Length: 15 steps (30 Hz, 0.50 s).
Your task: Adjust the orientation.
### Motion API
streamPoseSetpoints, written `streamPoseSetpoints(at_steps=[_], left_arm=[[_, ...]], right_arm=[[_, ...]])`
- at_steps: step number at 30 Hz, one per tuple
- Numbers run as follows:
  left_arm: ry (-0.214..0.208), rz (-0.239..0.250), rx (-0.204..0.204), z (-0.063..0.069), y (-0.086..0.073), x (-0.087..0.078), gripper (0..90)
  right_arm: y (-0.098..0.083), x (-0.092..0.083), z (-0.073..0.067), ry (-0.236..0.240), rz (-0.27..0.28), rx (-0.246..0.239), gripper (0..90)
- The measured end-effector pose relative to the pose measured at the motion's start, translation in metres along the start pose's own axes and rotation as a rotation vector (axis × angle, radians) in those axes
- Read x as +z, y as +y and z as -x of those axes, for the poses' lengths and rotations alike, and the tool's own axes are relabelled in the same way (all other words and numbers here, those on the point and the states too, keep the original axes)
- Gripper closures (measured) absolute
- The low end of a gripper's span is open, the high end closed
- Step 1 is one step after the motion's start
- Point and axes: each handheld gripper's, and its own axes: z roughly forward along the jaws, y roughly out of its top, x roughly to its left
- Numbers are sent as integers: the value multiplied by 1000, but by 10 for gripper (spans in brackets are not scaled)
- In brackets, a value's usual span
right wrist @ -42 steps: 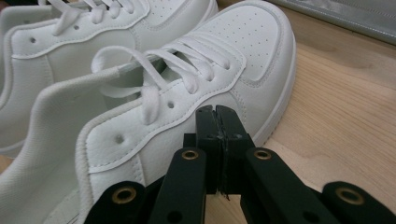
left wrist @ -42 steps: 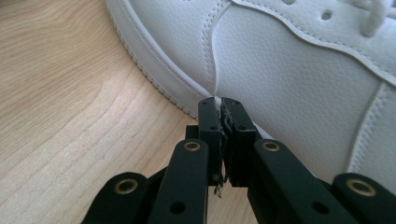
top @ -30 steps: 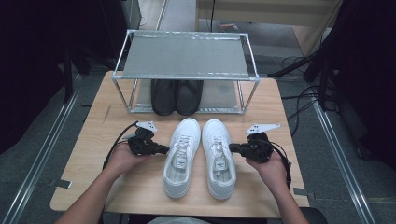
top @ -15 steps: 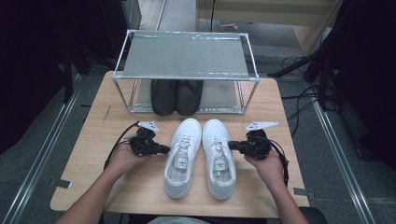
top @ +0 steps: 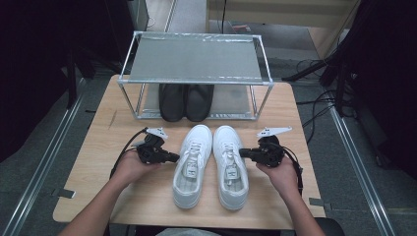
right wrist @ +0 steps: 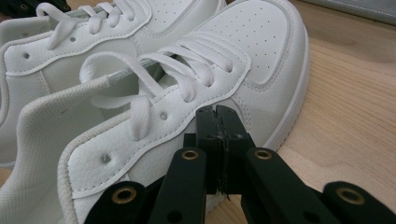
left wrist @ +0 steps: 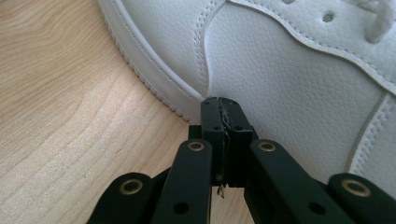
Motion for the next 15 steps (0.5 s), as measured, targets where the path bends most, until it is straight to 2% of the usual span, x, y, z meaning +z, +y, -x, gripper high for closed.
streamPoseSetpoints(at_steps=[3, 5, 8, 11, 15], left_arm=[[1, 0, 1, 0, 0, 0, 900], [5, 0, 4, 0, 0, 0, 900], [3, 0, -3, 0, 0, 0, 900], [15, -6, 4, 2, 1, 0, 900], [2, -12, 8, 4, 0, 1, 900]], right_arm=[[2, -1, 1, -30, 10, -2, 900], [3, 2, 1, -34, 5, -7, 900], [5, 5, 1, -32, 1, -12, 900], [5, 6, 2, -25, 1, 3, 900], [6, 8, 3, -22, 0, -4, 900]])
